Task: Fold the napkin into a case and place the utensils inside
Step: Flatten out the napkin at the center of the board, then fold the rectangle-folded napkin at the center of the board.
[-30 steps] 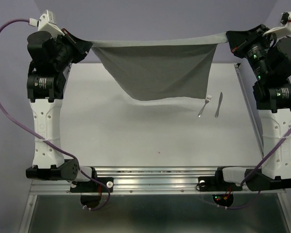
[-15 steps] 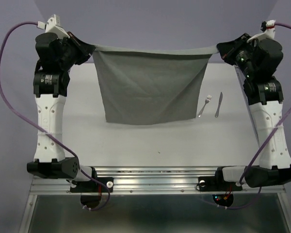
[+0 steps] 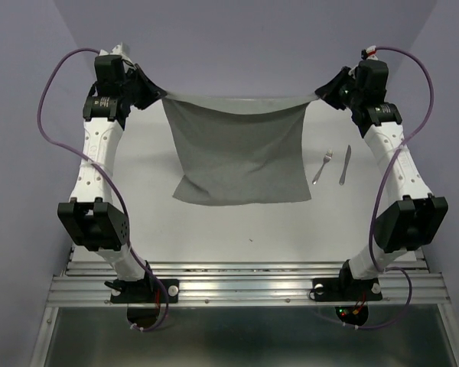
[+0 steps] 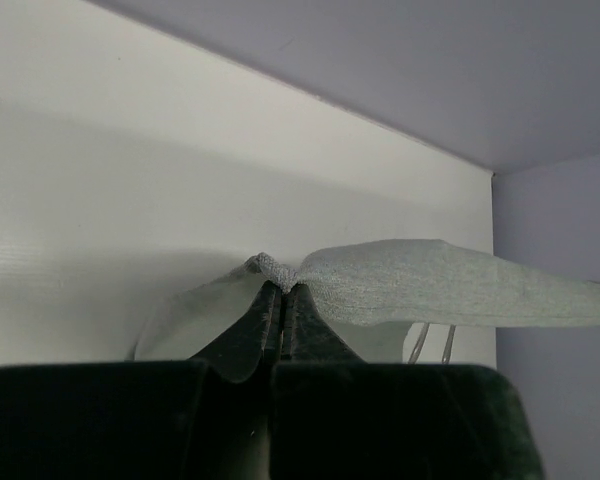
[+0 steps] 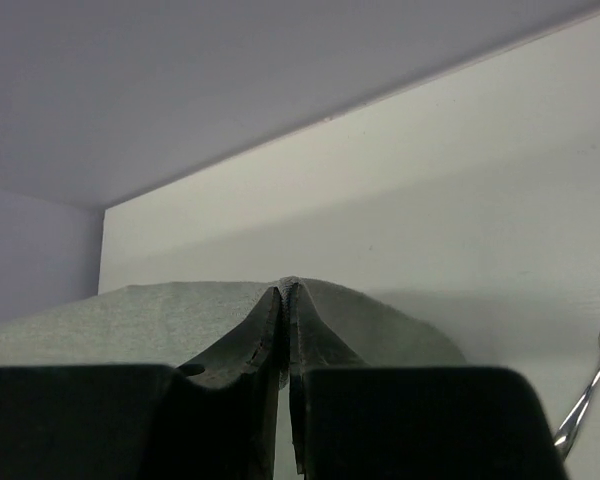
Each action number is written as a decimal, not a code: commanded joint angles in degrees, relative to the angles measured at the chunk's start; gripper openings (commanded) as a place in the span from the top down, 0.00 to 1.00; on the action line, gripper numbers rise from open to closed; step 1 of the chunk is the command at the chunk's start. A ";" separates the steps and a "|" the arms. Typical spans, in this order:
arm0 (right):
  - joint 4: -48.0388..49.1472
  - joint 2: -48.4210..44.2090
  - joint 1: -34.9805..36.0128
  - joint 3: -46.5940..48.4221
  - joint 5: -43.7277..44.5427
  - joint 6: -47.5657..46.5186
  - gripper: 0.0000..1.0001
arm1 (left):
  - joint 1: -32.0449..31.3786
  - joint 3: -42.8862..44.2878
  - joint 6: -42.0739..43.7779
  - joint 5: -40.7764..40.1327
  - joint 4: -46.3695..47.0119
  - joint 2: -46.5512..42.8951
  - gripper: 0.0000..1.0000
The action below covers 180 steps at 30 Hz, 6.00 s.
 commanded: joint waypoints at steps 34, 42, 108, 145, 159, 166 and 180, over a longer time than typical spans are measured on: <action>-1.60 -37.11 -0.21 7.92 9.08 -3.26 0.99 | 1.87 9.41 7.76 -5.24 0.02 -32.66 1.00; 0.32 -33.87 -0.21 -6.20 7.15 -1.95 0.99 | 1.88 -7.51 10.40 -10.52 1.15 -32.40 1.00; 5.52 -10.56 -0.21 -41.82 -2.44 2.54 0.99 | -3.48 -52.81 0.65 -3.14 5.64 -20.35 1.00; 1.74 -18.66 -0.21 -57.04 -3.93 5.35 0.99 | -4.36 -62.58 -2.43 -9.38 -1.48 -24.05 1.00; 2.88 -17.69 -0.21 -58.27 -3.75 5.88 0.99 | -4.36 -61.97 -3.75 -10.51 -2.79 -23.08 1.00; 1.21 -19.97 -0.21 -56.95 -1.47 6.05 0.99 | -4.36 -58.97 -2.96 -11.05 -4.64 -23.70 1.00; -0.63 -20.85 -0.21 -55.46 1.87 7.02 0.99 | -4.36 -60.73 -5.25 -7.18 -4.38 -25.37 1.00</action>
